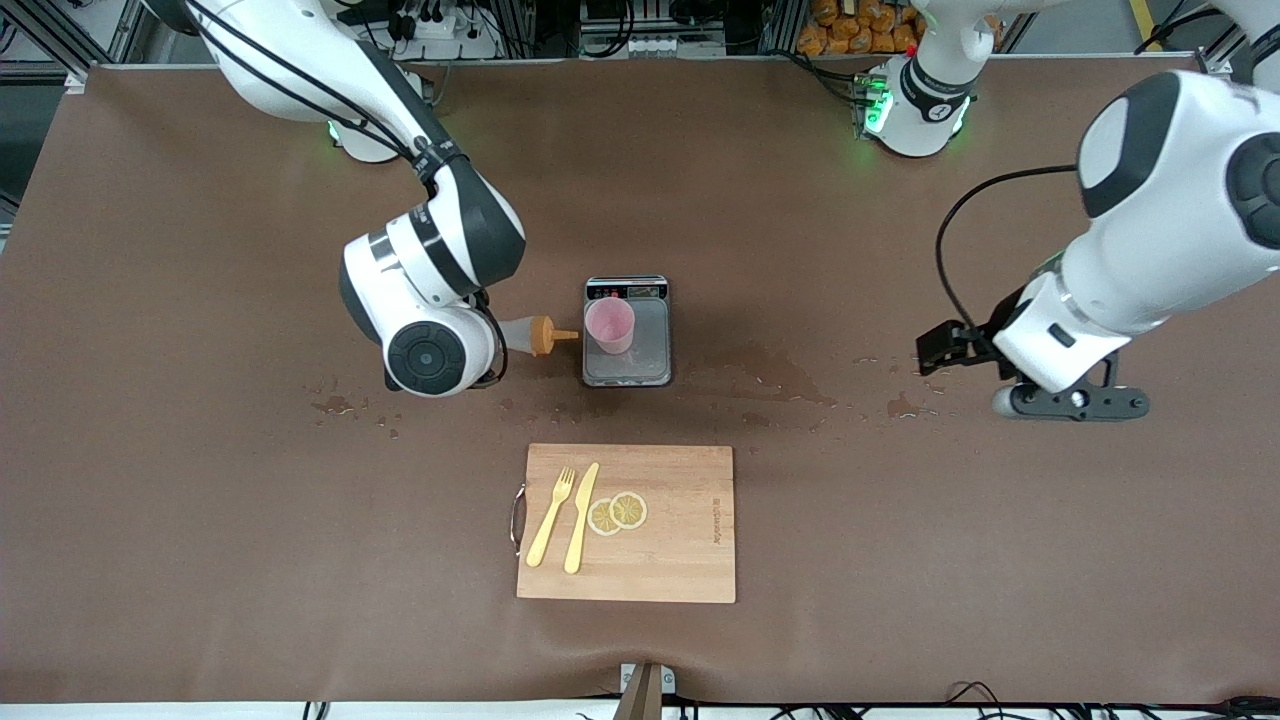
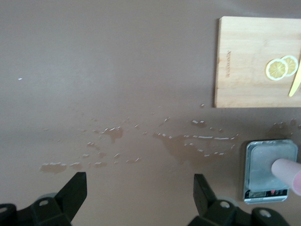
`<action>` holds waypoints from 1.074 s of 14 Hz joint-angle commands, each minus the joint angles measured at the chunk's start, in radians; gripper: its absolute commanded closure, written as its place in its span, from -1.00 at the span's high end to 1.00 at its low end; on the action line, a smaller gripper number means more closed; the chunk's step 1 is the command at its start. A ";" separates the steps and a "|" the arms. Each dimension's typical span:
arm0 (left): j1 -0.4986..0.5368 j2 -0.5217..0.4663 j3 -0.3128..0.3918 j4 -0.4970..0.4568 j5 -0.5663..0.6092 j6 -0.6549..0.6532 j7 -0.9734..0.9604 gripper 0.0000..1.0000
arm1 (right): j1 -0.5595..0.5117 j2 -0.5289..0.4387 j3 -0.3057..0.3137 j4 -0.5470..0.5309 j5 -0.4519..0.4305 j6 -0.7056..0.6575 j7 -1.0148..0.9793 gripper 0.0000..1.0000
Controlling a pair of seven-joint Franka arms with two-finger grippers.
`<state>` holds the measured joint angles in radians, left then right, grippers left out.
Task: Add sauce to pink cup with both arms
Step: 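Open the left gripper and withdraw while the right gripper carries the bottle, then tilt the sauce bottle over the pink cup with the right gripper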
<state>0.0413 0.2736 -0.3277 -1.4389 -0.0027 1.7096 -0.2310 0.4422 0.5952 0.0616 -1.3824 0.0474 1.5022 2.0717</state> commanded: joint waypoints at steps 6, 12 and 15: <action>-0.147 -0.257 0.254 -0.187 0.004 -0.116 0.215 1.00 | 0.072 -0.011 -0.006 0.002 -0.118 -0.121 0.102 -0.22; -0.163 -0.332 0.269 -0.183 0.016 -0.216 0.214 1.00 | 0.101 0.003 -0.006 0.013 -0.184 -0.181 0.160 -0.29; -0.152 -0.332 0.263 -0.181 0.018 -0.220 0.220 1.00 | 0.105 0.015 -0.006 0.037 -0.184 -0.201 0.166 -0.36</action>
<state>-0.1051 -0.0390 -0.0705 -1.5997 -0.0025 1.4917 -0.0195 0.5325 0.6013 0.0616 -1.3790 -0.1131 1.3333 2.2135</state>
